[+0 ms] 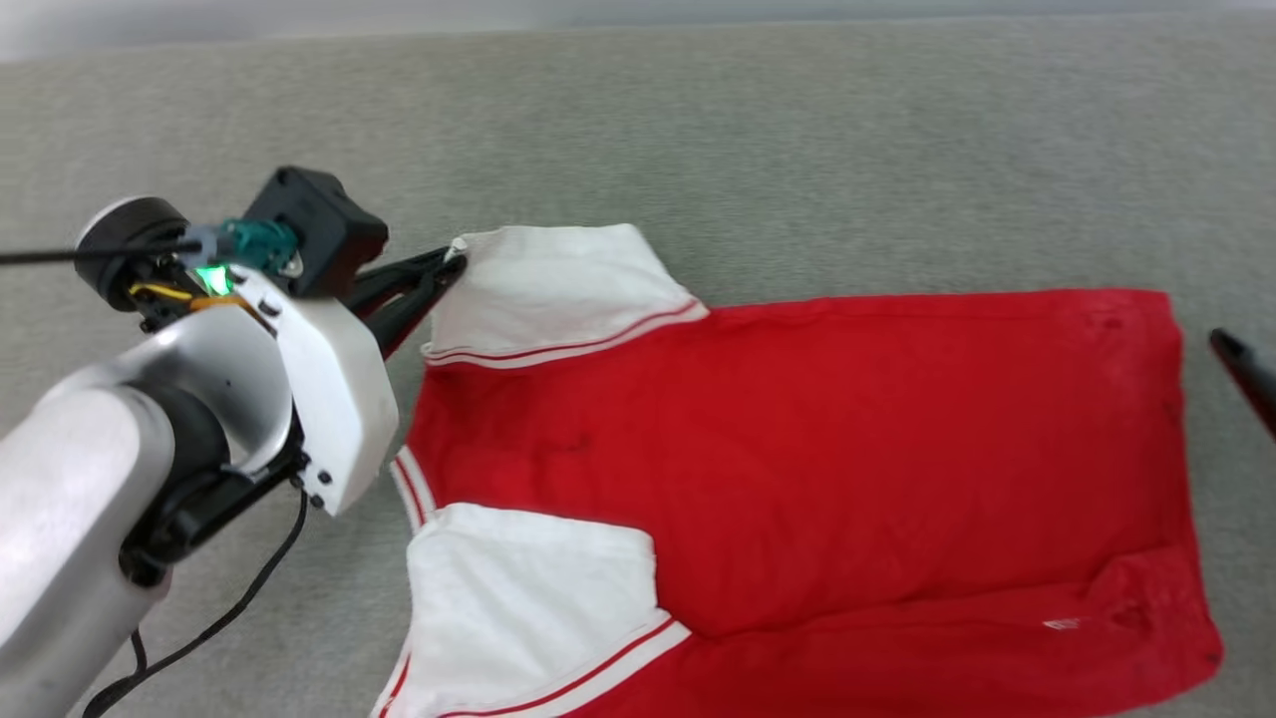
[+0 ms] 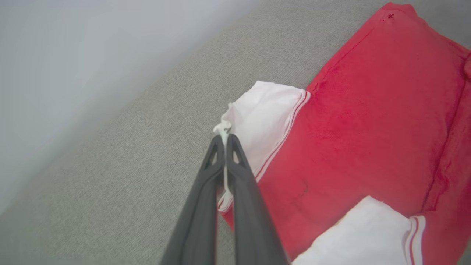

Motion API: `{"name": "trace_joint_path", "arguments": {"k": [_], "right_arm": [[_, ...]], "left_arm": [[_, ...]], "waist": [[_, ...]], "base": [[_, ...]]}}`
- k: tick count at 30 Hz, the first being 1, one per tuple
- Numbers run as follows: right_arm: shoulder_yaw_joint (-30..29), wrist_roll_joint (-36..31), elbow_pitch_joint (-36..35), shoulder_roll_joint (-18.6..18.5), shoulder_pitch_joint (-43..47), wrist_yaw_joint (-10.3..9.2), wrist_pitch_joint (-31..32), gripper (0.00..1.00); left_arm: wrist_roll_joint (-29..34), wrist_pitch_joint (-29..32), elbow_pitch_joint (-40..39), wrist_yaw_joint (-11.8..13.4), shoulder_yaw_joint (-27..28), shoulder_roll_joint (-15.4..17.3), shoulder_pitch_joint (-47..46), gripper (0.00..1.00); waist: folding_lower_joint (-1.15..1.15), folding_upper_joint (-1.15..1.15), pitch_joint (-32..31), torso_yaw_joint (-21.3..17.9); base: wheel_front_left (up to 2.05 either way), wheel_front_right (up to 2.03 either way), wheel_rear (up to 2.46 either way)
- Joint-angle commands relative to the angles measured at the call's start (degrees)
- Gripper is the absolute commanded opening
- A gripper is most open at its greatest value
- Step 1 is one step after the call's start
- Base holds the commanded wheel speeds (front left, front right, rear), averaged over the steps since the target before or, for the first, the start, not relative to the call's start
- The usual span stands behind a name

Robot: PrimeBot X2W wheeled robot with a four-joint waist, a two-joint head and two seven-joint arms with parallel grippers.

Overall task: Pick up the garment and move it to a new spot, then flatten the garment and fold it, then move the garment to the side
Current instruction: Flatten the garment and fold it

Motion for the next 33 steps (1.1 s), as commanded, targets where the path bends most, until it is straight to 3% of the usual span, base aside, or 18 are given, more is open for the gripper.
{"name": "trace_joint_path", "arguments": {"k": [1, 6, 15, 22, 23, 24, 33], "right_arm": [[0.3, 0.7, 0.7, -1.1, -2.1, -0.04, 2.5, 1.0], [5.3, -1.4, 5.0, -5.3, -6.8, -0.05, 8.1, 1.0], [10.1, -1.8, 16.4, -6.2, -13.3, -0.04, 10.9, 1.0], [12.6, 0.5, 21.6, -5.4, -12.3, -0.03, 11.5, 1.0], [12.6, 0.8, 22.4, -5.0, -12.0, -0.03, 11.5, 0.95], [13.1, 0.9, 22.8, -4.8, -11.7, -0.03, 11.3, 0.0], [11.4, 2.7, 23.7, -5.1, -13.3, -0.03, 4.8, 0.0]], "left_arm": [[0.3, -0.6, -1.8, 0.7, 0.3, 0.4, 0.9, 0.0], [0.6, -2.1, -6.9, 1.7, 0.4, 0.9, 2.9, 0.0], [2.3, -4.2, -9.6, 1.2, -1.1, -0.7, 2.5, 0.0], [3.2, -5.2, -10.2, 0.9, -2.1, -1.8, 1.8, 0.0], [3.2, -5.4, -10.1, 0.9, -2.2, -1.9, 1.9, 0.0], [3.1, -5.6, -9.9, 1.0, -2.2, -2.0, 2.1, 0.0], [2.4, -8.1, -6.6, 2.4, -1.4, -1.4, 5.4, 0.0]], "waist": [[0.0, 0.0, 0.4, 1.9], [0.0, 0.0, 2.1, 4.3], [0.0, 0.0, 5.5, 8.1], [0.0, 0.0, 7.1, 9.8], [0.0, 0.0, 7.1, 9.9], [0.0, 0.0, 7.1, 10.0], [0.0, 0.0, 2.7, 9.0]], "base": [[0.0, 0.0, 0.0], [0.0, 0.0, 0.0], [0.0, 0.0, 0.0], [0.0, 0.0, 0.0], [0.0, 0.0, 0.0], [0.0, 0.0, 0.0], [0.0, 0.0, 0.0]]}}
